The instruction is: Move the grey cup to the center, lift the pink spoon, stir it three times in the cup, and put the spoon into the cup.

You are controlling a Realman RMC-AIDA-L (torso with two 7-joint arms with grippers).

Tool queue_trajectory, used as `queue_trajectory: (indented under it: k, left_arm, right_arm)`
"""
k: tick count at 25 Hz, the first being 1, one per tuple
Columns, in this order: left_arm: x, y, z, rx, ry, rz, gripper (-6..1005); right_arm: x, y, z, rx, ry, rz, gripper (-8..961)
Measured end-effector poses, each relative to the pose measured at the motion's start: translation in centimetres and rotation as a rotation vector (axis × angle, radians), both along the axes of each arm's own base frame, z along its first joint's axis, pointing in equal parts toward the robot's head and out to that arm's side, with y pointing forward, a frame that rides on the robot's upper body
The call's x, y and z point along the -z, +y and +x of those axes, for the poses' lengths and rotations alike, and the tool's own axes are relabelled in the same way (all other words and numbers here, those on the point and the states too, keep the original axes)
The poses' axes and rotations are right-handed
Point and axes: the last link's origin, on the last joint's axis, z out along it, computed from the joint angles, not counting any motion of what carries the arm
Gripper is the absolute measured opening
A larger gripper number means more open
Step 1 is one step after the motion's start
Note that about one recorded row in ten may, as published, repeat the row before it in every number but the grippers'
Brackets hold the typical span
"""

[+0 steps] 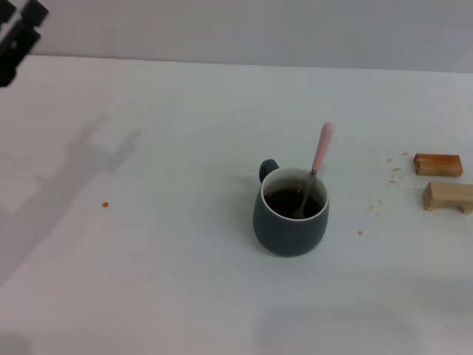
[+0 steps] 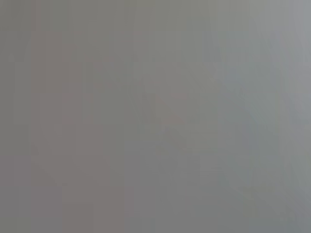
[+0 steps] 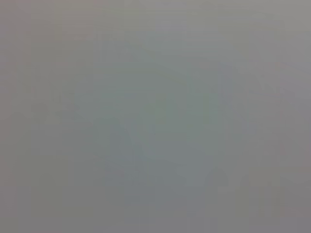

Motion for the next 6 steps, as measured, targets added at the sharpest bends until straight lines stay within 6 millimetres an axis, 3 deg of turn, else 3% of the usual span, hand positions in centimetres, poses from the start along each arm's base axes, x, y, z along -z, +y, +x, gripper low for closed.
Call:
queue_trajectory:
  k: [6]
  left_arm:
    - [-0.45, 0.57, -0.22, -0.058, -0.033, 0.095, 826]
  right_arm:
    - [1.18, 0.04, 0.34, 0.075, -0.012, 0.191, 382]
